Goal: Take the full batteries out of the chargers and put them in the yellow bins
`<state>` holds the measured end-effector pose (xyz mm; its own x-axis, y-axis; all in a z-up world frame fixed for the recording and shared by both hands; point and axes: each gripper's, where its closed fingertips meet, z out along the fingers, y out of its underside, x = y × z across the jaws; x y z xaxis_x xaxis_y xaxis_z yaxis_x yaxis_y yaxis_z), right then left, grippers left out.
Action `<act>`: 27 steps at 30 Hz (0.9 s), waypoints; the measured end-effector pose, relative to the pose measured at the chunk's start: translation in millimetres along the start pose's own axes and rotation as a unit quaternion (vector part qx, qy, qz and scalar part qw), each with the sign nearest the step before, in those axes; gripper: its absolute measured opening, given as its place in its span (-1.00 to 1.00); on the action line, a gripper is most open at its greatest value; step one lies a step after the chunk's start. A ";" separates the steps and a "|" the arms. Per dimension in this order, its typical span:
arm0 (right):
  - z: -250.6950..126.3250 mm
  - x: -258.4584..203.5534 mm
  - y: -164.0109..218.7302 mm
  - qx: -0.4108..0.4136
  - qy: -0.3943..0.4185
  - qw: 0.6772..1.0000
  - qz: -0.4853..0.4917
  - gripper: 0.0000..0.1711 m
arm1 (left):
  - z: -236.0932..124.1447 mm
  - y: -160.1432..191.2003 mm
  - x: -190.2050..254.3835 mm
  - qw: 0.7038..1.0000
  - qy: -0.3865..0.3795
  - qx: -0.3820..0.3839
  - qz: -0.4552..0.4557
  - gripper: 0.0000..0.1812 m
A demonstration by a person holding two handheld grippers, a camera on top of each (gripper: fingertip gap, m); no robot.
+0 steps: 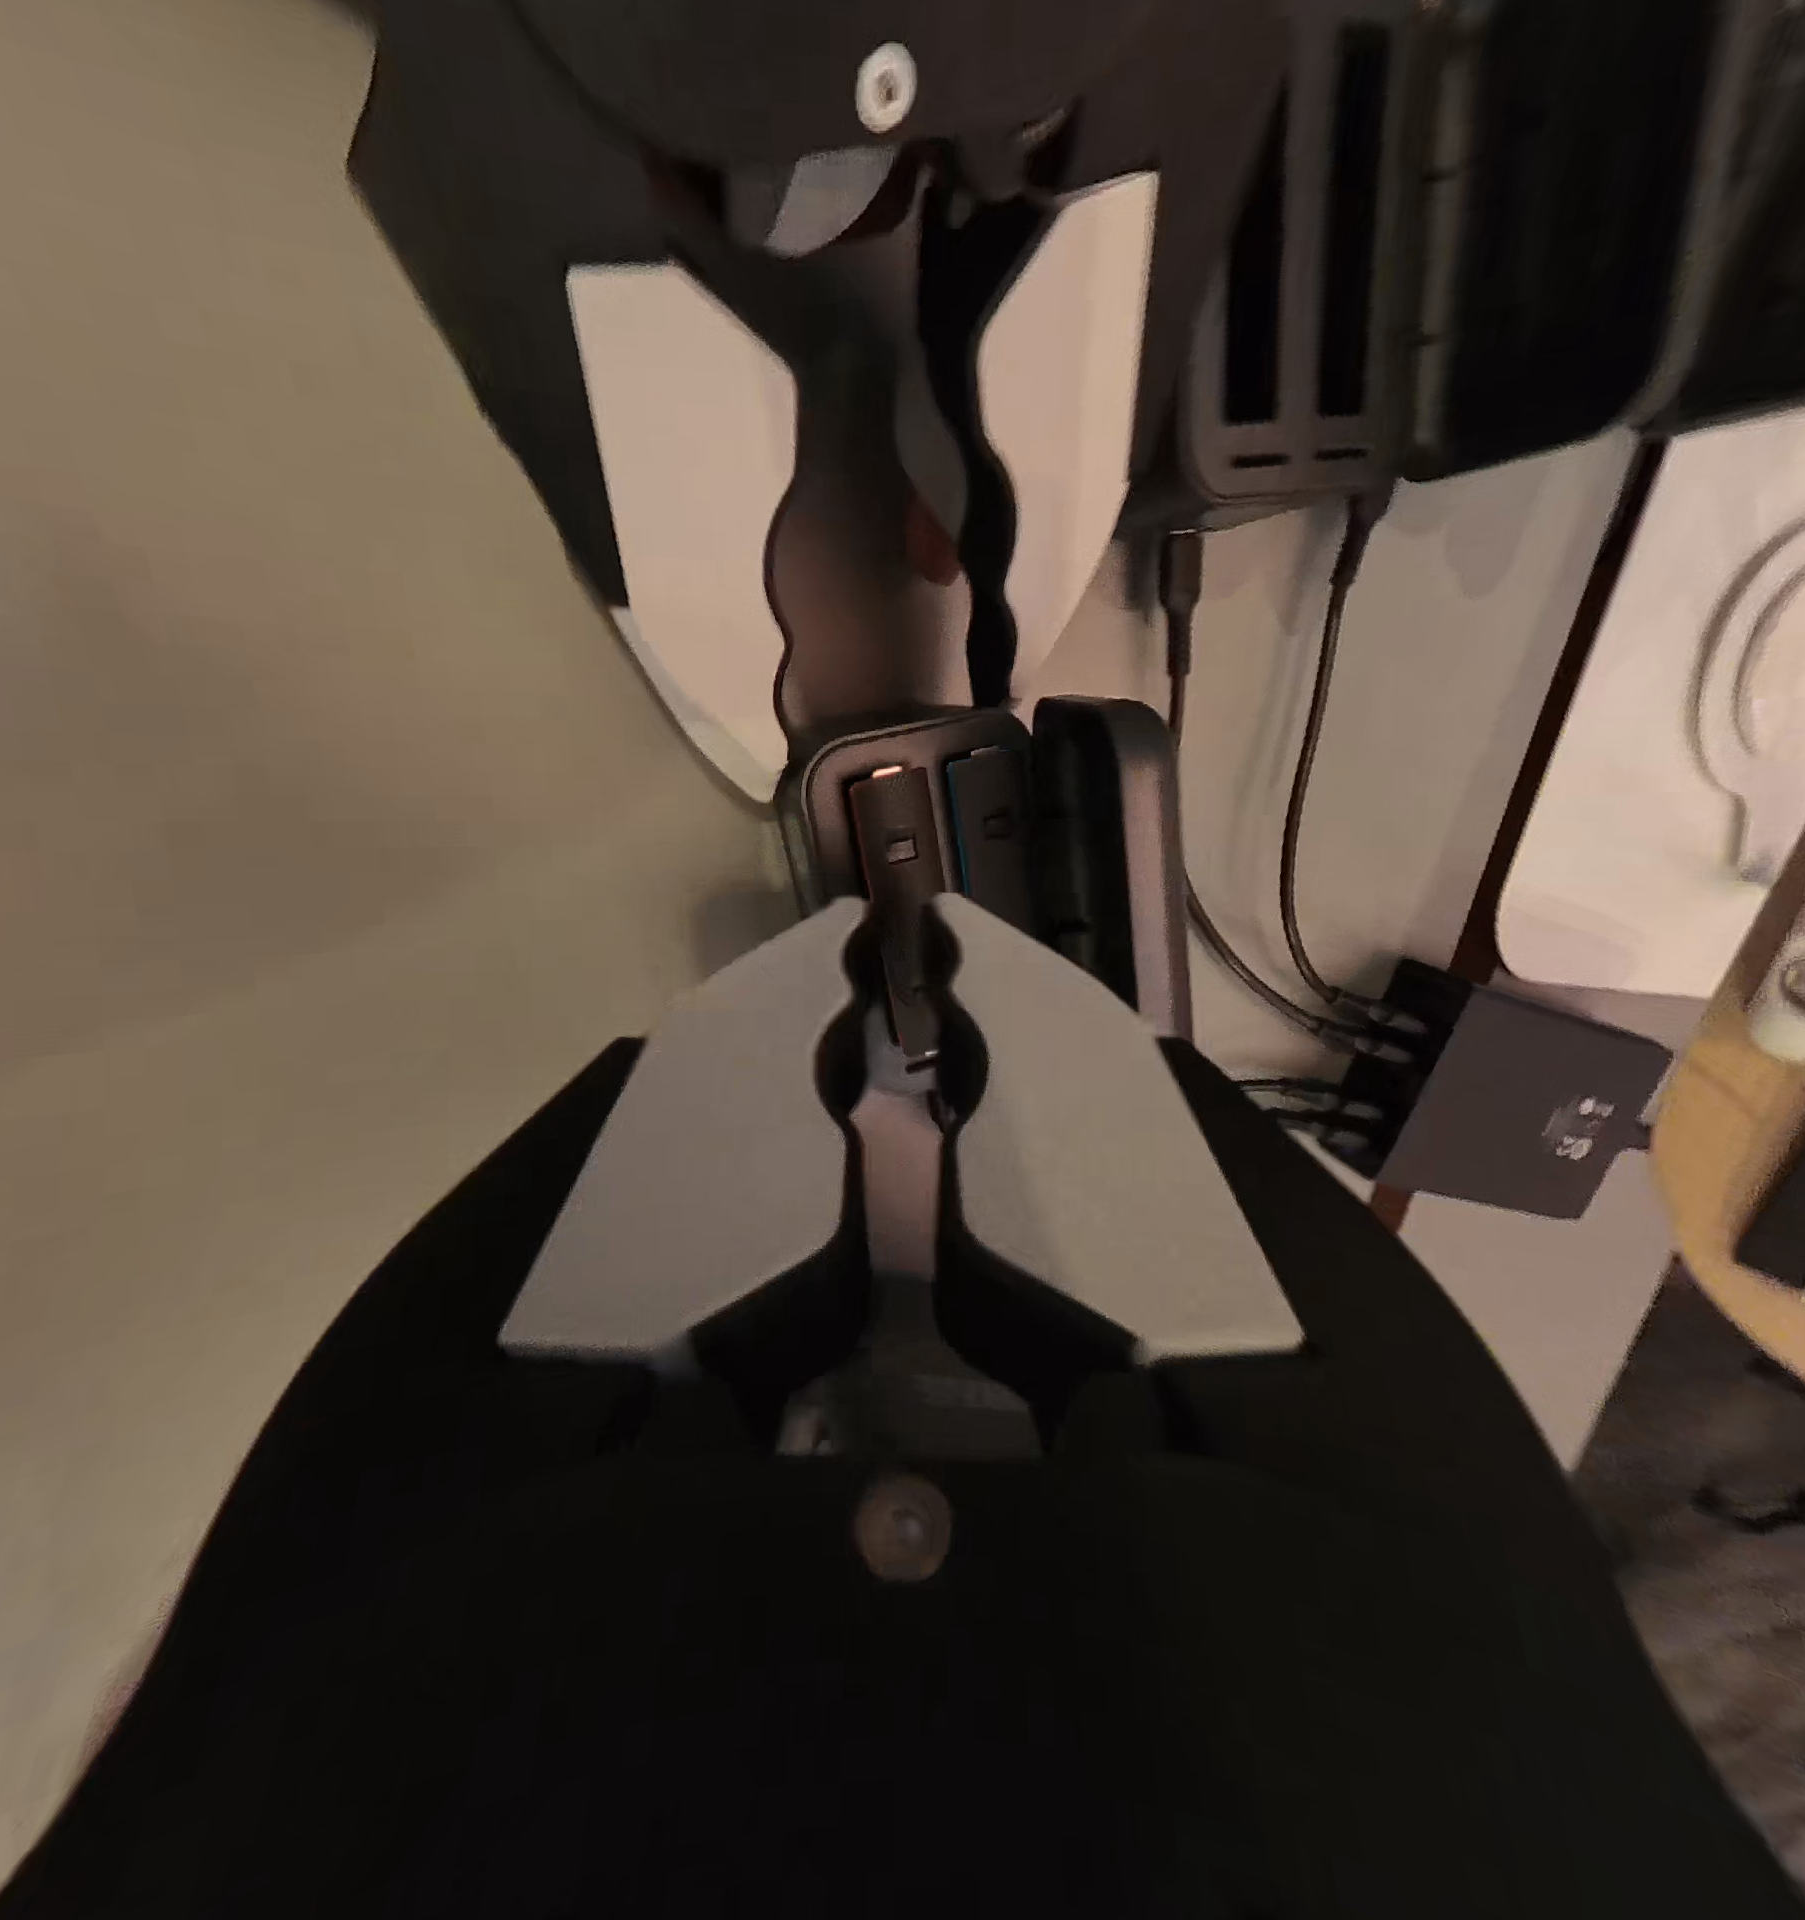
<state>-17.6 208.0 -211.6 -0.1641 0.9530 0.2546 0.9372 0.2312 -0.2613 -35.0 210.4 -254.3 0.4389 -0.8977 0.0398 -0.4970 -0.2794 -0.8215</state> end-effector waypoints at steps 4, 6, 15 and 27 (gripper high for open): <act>-13.0 15.0 -12.6 0.072 0.069 0.986 0.133 -0.50 | -0.2 -0.2 -0.3 1.000 0.003 0.000 -0.009 -0.46; -21.9 27.1 -12.9 0.105 0.127 0.960 0.226 -0.36 | -0.1 0.0 -0.2 1.000 0.002 -0.001 -0.009 -0.46; -23.9 17.5 0.7 0.262 0.278 0.778 0.498 0.04 | 0.1 0.3 -0.1 1.000 -0.001 -0.001 -0.020 -0.47; 9.1 12.5 5.9 0.262 0.325 0.727 0.545 -0.10 | 0.0 1.0 0.3 1.000 -0.003 -0.001 -0.024 -0.47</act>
<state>-16.8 223.1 -218.4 0.9279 0.3718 -0.0271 0.1282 -0.3865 -0.9133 -35.3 209.8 -255.1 0.4668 -0.8812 0.0745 -0.4773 -0.3220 -0.8176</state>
